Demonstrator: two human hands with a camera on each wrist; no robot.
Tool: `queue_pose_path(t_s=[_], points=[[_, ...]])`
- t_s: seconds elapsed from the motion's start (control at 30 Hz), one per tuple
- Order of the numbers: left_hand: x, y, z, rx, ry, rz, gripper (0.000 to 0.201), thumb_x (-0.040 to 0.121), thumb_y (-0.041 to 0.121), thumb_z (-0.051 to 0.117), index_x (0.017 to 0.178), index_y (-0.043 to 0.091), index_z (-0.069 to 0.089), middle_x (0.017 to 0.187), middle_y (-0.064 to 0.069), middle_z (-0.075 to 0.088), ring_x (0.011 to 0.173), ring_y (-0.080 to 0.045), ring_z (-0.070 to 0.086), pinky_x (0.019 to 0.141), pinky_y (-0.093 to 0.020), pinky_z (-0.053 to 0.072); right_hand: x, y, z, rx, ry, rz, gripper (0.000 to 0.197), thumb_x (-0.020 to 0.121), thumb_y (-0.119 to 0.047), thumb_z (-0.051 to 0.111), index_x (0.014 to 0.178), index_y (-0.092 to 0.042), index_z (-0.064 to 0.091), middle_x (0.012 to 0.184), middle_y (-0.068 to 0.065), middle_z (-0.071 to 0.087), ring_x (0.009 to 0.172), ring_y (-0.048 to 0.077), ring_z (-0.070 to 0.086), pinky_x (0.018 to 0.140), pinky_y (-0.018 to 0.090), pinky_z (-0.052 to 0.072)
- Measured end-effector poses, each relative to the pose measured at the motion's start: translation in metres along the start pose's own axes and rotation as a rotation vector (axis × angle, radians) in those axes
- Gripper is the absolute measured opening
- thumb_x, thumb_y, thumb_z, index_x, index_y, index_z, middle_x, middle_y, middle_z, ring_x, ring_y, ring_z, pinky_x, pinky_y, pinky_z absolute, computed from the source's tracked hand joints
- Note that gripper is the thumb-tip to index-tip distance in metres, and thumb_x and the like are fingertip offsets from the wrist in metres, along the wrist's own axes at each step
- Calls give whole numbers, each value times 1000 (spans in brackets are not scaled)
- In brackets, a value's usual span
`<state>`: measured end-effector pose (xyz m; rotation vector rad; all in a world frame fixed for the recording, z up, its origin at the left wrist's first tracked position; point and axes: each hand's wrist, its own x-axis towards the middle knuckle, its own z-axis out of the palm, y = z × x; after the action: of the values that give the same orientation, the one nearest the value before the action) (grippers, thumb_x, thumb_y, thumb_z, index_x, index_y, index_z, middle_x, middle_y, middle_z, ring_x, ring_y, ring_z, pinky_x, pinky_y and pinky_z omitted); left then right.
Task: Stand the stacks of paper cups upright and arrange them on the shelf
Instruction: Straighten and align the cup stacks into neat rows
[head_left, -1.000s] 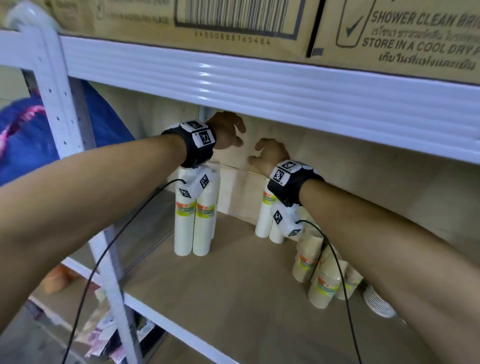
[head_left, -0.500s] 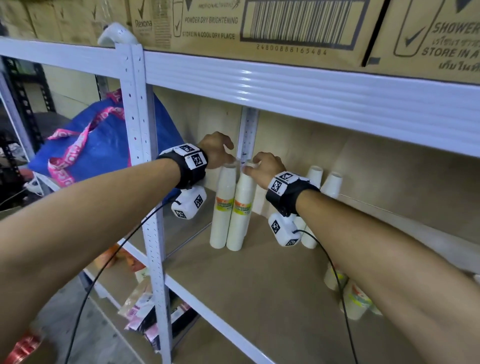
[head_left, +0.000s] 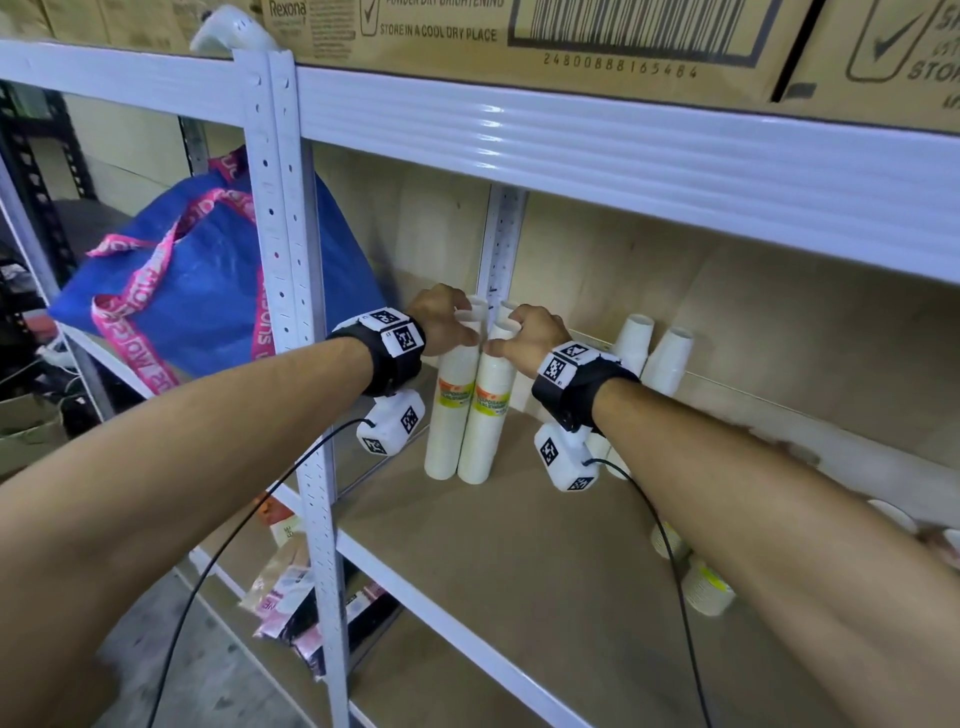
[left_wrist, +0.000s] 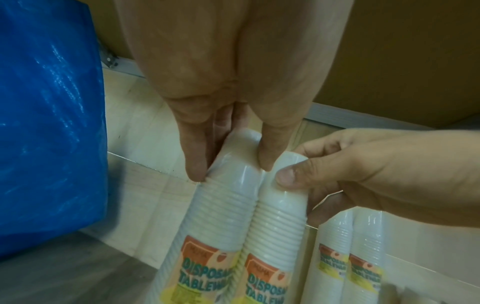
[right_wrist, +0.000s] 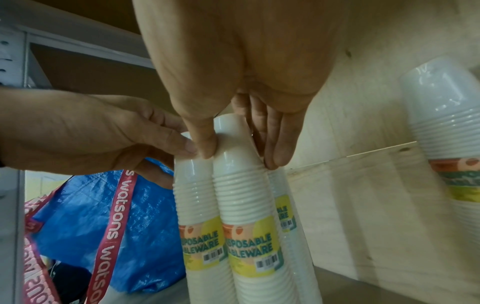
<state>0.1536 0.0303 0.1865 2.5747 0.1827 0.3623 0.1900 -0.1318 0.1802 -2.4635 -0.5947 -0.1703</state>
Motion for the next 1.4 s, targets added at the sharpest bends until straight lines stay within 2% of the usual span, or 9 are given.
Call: queue_pose_path(t_s=[0.07,0.2,0.37,0.47,0.63,0.9,1.03,1.2,1.4], points=[[-1,0,-1,0,-3,12,45,77,34,77,117,17,64,119,-4,61,96,-18,56,70,-27,42,-4,0,-2,7,14,-3,58,76,-35,76,126,-12,59,140,-3,53,117,23,57,89,27,47],[-7,6,-3,-6,-21,47,45,79,32,77,118,15,64,119,-4,61,101,-22,59,77,-29,48,-11,0,-6,12,26,20,50,71,-39,77,113,-13,65,121,3,64,103,24,62,78,27,49],[-18,25,-1,8,-40,115,24,81,30,73,98,13,69,100,-5,67,93,-25,63,81,-37,55,-22,9,-20,-2,36,75,44,70,-42,76,99,-12,64,97,6,65,87,25,63,66,29,48],[-22,43,0,72,-43,172,29,85,34,70,107,15,69,105,-2,64,96,-23,60,83,-35,52,-28,19,-33,1,59,108,53,66,-48,76,104,-14,61,105,6,63,92,24,62,73,33,52],[-20,76,9,71,-80,256,31,86,33,68,110,13,70,111,-5,66,103,-27,61,88,-39,53,-39,39,-59,-51,116,159,53,67,-50,77,104,-16,61,101,3,61,91,22,59,64,25,38],[-5,120,41,-90,-123,305,36,81,30,75,113,15,68,113,-4,67,106,-24,61,89,-35,52,-54,74,-93,-109,165,247,73,73,-47,78,132,-12,54,130,7,58,115,25,58,84,28,48],[6,136,58,-94,-149,343,33,80,29,75,110,15,69,112,-4,67,103,-24,62,87,-36,53,-60,89,-103,-103,186,262,63,72,-42,78,127,-18,60,122,2,62,110,21,61,73,23,39],[22,147,76,-101,-174,360,35,79,31,74,110,17,66,114,-4,64,102,-24,62,77,-30,51,-60,104,-111,-167,193,327,59,74,-45,77,120,-12,58,117,5,59,106,23,59,69,26,36],[37,156,92,-94,-163,394,44,84,32,71,123,15,62,127,-6,58,113,-26,57,86,-31,49,-53,120,-113,-144,205,364,66,76,-44,76,130,-15,52,130,5,55,116,23,56,74,24,37]])
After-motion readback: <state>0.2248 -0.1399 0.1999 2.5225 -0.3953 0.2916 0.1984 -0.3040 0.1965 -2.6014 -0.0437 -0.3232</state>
